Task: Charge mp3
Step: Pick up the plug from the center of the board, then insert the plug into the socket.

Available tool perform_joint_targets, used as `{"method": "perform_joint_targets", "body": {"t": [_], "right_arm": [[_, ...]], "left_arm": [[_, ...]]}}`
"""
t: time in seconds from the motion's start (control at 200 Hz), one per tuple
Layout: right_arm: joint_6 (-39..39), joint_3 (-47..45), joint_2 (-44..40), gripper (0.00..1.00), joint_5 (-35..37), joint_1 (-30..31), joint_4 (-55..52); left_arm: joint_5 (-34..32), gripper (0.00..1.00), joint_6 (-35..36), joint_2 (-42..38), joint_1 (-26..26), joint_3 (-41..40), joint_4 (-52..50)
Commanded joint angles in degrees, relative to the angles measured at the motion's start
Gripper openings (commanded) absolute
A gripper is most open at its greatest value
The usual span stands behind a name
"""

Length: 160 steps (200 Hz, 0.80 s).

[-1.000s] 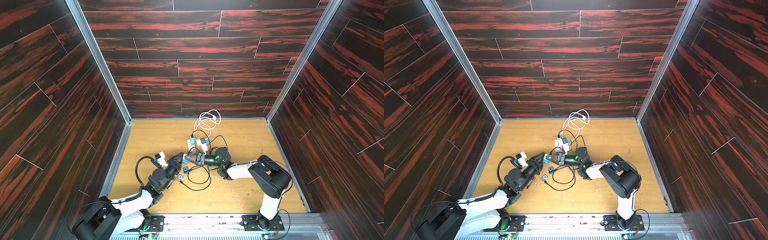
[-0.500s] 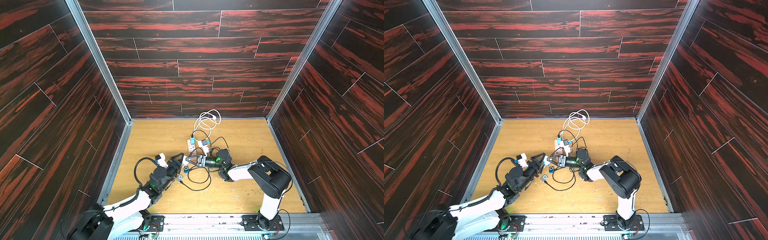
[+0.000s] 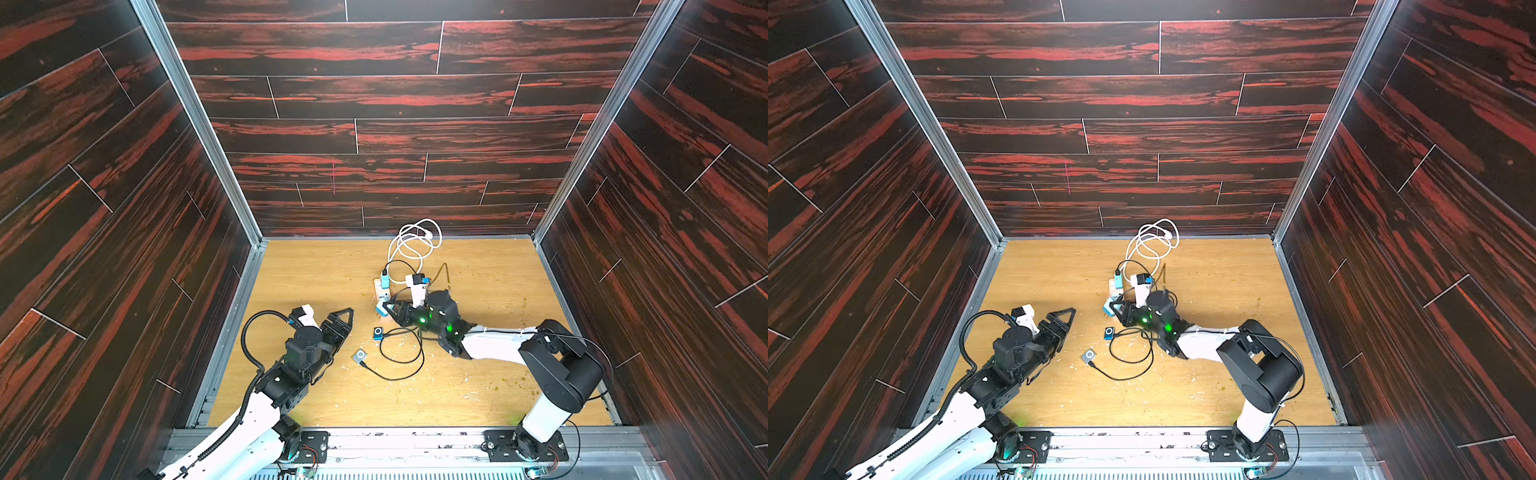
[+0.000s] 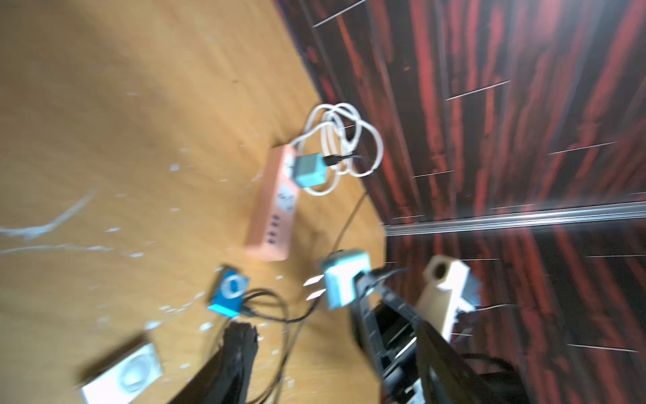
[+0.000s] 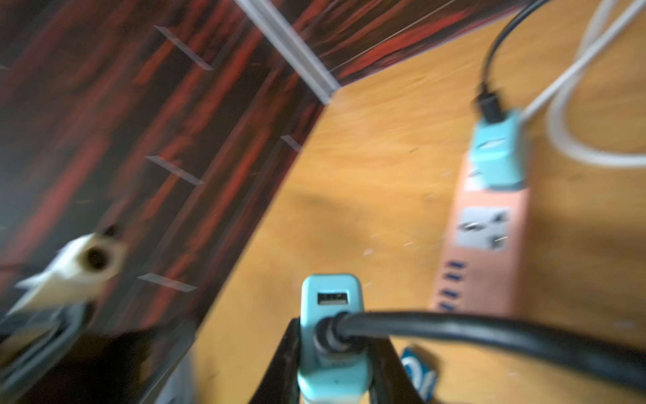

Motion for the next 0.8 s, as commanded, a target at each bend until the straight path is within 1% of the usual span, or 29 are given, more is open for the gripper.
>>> {"method": "perform_joint_targets", "body": {"t": [0.0, 0.05, 0.135, 0.336, 0.551, 0.606, 0.797], "right_arm": [[-6.4, 3.8, 3.3, 0.00, 11.5, 0.7, -9.6], [-7.1, 6.0, 5.0, 0.00, 14.6, 0.9, -12.4], [-9.1, 8.8, 7.8, 0.00, 18.1, 1.6, -13.8], [-11.1, 14.4, 13.4, 0.00, 23.3, 1.9, -16.0], [-11.5, 16.9, 15.8, 0.00, 27.1, 1.8, -15.4], [-11.9, 16.8, 16.1, 0.00, 27.5, 1.7, -14.2], [-13.4, 19.5, 19.0, 0.00, 29.0, 1.9, -15.2]], "left_arm": [[-0.7, 0.74, 2.1, -1.1, 0.5, -0.9, -5.2], [-0.7, 0.74, 2.4, -1.5, 0.6, -1.0, -5.5], [-0.8, 0.74, 3.0, -2.0, 0.6, -0.8, -6.3], [-0.9, 0.74, 4.4, -3.0, 0.9, -0.9, -7.4], [-1.0, 0.74, 5.0, -4.2, 1.0, -2.1, -7.2], [-1.0, 0.74, 5.2, -4.4, 1.1, -2.4, -7.2], [-1.0, 0.74, 5.4, -5.1, 1.2, -3.5, -6.5]]}}
